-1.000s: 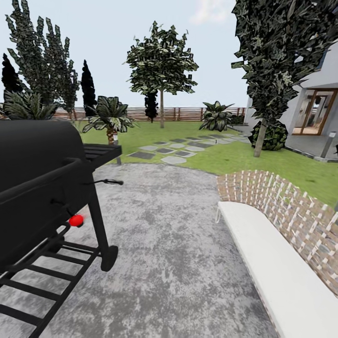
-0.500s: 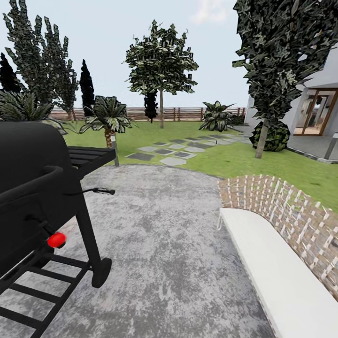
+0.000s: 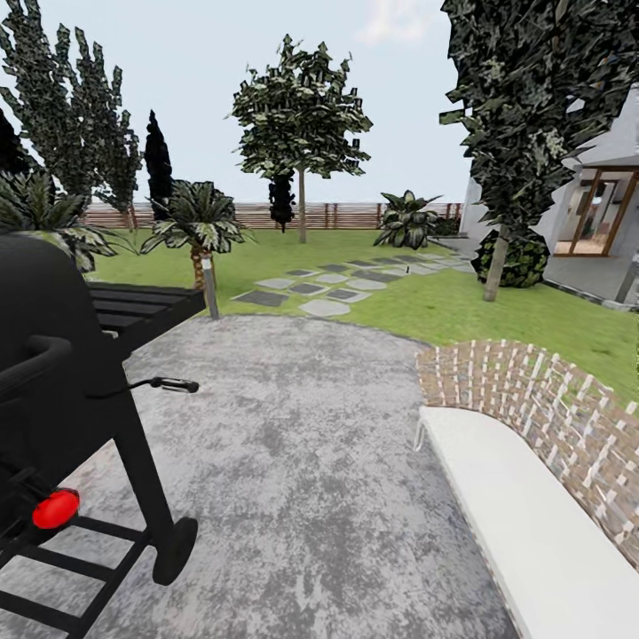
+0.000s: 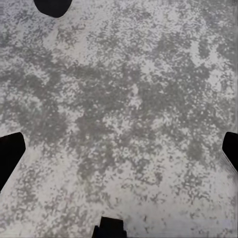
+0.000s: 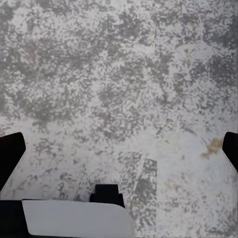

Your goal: In the garden, pick up the pesticide atomizer on the floor and spray pesticide onto both trees until each tree trunk is fully covered.

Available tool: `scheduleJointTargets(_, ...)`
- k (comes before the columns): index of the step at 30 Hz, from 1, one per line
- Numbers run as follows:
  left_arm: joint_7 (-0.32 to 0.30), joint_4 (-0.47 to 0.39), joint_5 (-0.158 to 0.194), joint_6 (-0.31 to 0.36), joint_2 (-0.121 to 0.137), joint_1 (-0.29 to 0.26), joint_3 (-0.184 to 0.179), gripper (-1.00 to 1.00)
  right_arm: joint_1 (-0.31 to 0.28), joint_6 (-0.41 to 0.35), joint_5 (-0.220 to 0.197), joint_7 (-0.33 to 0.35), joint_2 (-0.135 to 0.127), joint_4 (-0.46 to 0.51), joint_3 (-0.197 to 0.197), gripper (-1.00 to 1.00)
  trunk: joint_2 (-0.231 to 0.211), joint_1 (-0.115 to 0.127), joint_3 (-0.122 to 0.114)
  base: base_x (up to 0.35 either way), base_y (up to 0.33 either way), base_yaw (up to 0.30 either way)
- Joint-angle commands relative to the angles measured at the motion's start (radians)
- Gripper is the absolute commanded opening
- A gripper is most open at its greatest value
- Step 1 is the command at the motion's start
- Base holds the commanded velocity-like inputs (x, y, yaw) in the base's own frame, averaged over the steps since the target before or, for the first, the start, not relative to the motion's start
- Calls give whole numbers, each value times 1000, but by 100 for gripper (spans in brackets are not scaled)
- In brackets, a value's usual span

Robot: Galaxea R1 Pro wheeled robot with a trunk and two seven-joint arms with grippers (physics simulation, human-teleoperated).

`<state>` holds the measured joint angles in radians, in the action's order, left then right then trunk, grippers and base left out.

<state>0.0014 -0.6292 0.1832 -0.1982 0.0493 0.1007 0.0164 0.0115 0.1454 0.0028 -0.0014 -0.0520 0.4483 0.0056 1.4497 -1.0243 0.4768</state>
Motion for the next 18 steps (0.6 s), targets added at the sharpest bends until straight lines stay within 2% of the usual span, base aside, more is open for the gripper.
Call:
scheduleJointTargets(1, 0, -1, 7, -1, 0, 1, -1, 100, 0, 1, 0, 0, 0, 1, 1, 100, 0, -1, 1, 350, 0, -164)
scheduleJointTargets(6, 0, -1, 7, -1, 0, 1, -1, 100, 1, 2, 0, 0, 0, 1, 0, 100, 0, -1, 2, 350, 0, -75)
scheduleJointTargets(12, 0, -1, 7, -1, 0, 1, -1, 100, 1, 2, 0, 0, 0, 1, 0, 100, 0, -1, 2, 350, 0, -155)
scheduleJointTargets(18, 0, -1, 7, -1, 0, 1, -1, 100, 1, 2, 0, 0, 0, 1, 0, 100, 0, -1, 2, 350, 0, -50)
